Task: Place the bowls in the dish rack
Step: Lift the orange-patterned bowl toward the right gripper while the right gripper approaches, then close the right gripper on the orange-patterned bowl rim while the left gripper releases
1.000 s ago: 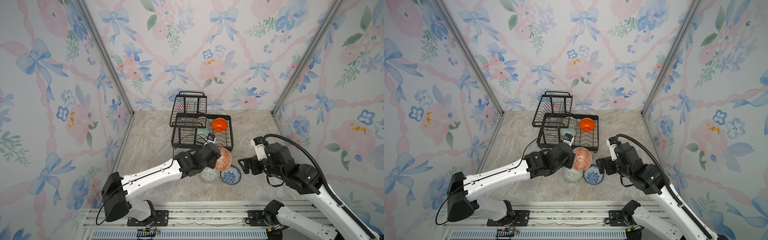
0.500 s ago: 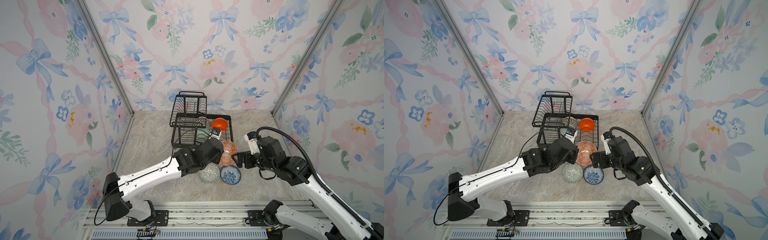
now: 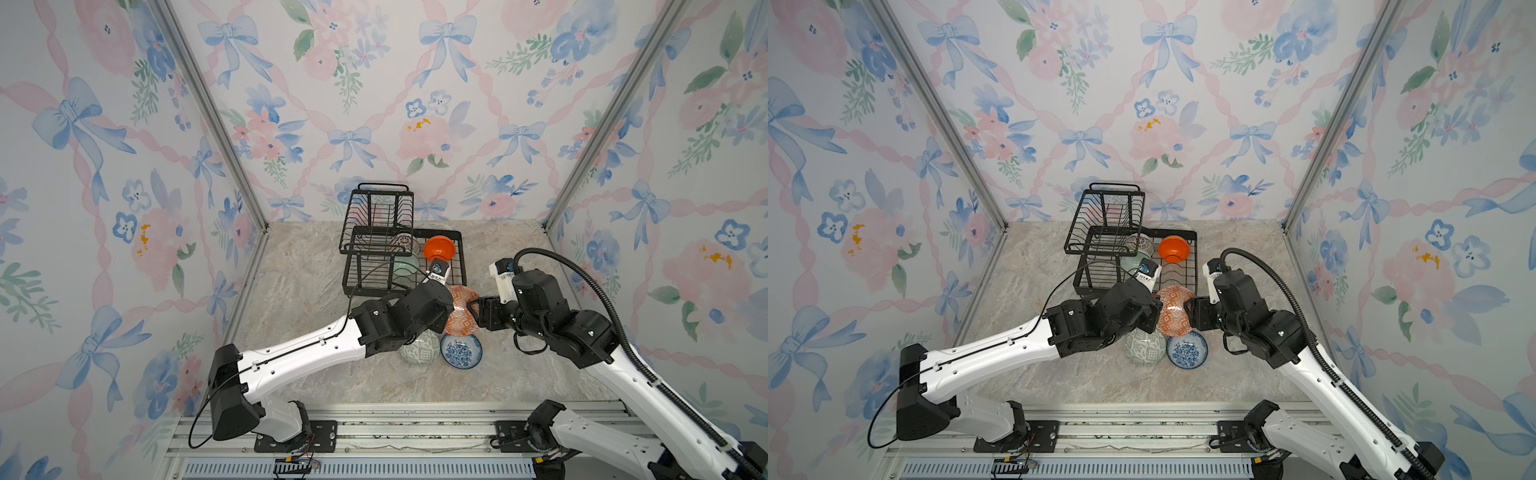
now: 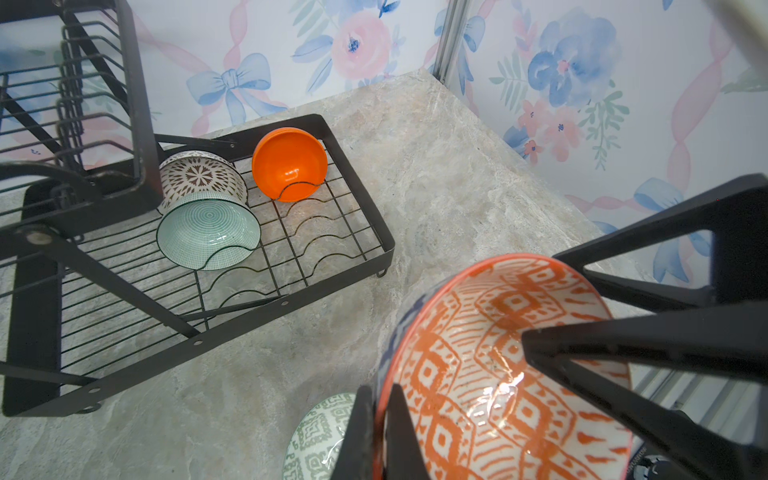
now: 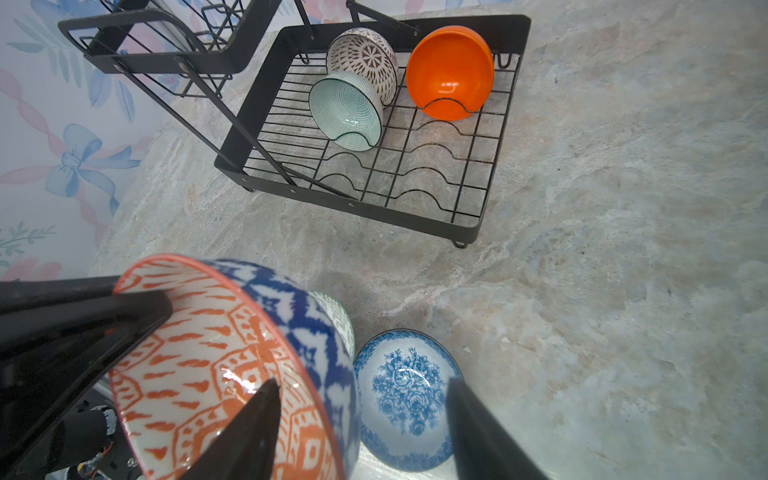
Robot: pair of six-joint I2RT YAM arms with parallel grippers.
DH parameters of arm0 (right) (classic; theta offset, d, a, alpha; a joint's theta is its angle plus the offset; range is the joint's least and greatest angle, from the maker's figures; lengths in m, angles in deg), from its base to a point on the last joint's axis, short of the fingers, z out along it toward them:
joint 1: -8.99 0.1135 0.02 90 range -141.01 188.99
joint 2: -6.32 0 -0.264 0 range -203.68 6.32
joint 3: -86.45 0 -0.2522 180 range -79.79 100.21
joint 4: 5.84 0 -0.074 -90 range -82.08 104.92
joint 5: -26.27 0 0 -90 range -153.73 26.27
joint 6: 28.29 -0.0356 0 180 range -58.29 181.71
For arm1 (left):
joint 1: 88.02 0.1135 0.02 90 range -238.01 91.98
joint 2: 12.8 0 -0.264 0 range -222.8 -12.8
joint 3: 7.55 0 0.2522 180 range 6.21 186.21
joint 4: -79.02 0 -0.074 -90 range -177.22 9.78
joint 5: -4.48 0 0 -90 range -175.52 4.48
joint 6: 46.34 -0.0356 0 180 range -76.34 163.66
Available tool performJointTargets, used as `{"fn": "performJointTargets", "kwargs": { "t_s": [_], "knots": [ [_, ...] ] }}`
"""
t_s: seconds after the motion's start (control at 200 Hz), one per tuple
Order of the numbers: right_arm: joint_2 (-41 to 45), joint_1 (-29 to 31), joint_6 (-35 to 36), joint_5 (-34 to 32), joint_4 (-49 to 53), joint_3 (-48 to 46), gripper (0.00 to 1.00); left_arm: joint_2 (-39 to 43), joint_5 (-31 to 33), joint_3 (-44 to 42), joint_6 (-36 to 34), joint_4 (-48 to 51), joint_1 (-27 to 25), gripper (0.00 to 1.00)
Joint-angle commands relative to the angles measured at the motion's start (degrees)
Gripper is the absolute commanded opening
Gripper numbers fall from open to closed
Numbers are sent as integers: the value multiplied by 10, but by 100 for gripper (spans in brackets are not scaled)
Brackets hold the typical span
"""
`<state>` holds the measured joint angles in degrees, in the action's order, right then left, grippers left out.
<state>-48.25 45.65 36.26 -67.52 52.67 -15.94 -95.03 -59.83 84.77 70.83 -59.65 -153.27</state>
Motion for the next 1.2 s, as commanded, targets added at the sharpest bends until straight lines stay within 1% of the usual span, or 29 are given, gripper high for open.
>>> {"fn": "performJointTargets", "kwargs": {
  "t_s": [0.0, 0.05, 0.11, 0.21, 0.315, 0.39, 0.465, 0.56, 0.705, 0.785, 0.89, 1.14, 1.16, 1.195],
  "knots": [
    [3, -6, -4, -2, -8, -2, 54, 11, 15, 18, -1, -11, -3, 0],
    [3, -7, -4, -1, -8, -3, 52, 12, 15, 17, 1, -12, -2, 0],
    [4, -7, -4, 1, -7, -3, 45, 12, 16, 17, 1, -11, -2, 0],
    [5, -7, -5, 6, -5, -4, 44, 13, 16, 15, 2, -11, -3, 0],
    [5, -7, -5, 12, -4, -5, 40, 14, 17, 14, 2, -12, -2, 0],
    [4, -7, -6, 13, -2, -5, 33, 14, 16, 14, 3, -11, -2, 0],
    [3, -8, -6, 16, 0, -4, 31, 13, 16, 15, 3, -11, -3, 0],
    [1, -7, -5, 18, 3, -4, 26, 12, 16, 16, 3, -12, -3, 0],
    [0, -7, -3, 18, 9, -1, 23, 10, 16, 19, 3, -13, -3, 0],
    [-2, -7, -2, 17, 13, 0, 18, 9, 14, 18, 3, -13, -3, 0],
    [-4, -7, 1, 20, 15, 2, 0, 8, 14, 19, 3, -12, -2, 0],
    [5, -6, 9, 0, 28, 12, 0, 11, 6, 23, -2, -12, -3, 0],
    [7, -6, 10, -2, 30, 14, 0, 12, 5, 23, -3, -12, -3, 4],
    [8, -7, 14, -8, 34, 17, 0, 14, 4, 24, -6, -12, -3, 16]
  ]
}}
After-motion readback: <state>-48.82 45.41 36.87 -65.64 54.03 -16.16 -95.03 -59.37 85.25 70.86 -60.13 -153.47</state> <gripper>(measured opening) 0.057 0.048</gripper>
